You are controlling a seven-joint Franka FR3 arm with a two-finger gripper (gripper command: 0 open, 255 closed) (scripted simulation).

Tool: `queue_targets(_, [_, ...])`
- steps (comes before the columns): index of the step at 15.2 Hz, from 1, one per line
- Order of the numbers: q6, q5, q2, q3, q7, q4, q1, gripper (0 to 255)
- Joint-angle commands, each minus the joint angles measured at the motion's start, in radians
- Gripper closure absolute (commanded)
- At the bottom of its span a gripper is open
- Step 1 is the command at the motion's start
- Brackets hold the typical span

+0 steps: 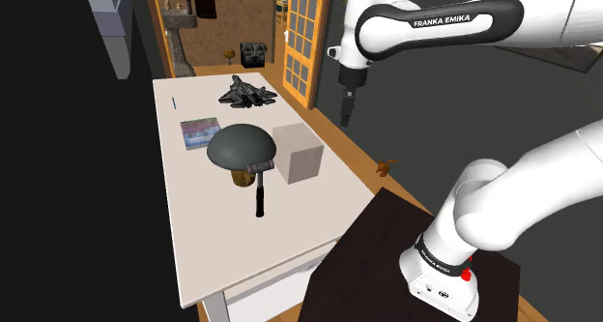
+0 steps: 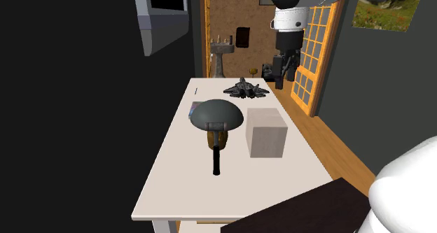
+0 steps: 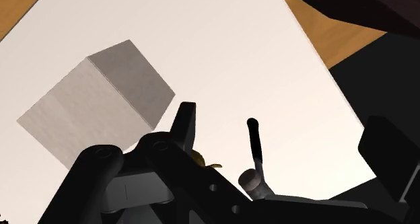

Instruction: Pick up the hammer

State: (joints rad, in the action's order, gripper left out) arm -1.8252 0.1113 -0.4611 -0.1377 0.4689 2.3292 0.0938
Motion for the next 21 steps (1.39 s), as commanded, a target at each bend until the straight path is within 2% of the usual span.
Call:
queue_targets(1, [-0.063,-0.006,0.057,-0.012,0.053,0.002,0.017,0])
queue_targets(11, [-0.290,-0.087,0.402,-0.029,0.320,-0.119,0.093,0])
queue_targets(21, [-0.417,-0.174,0.736,0.035,0.564,-0.322,0.126,0])
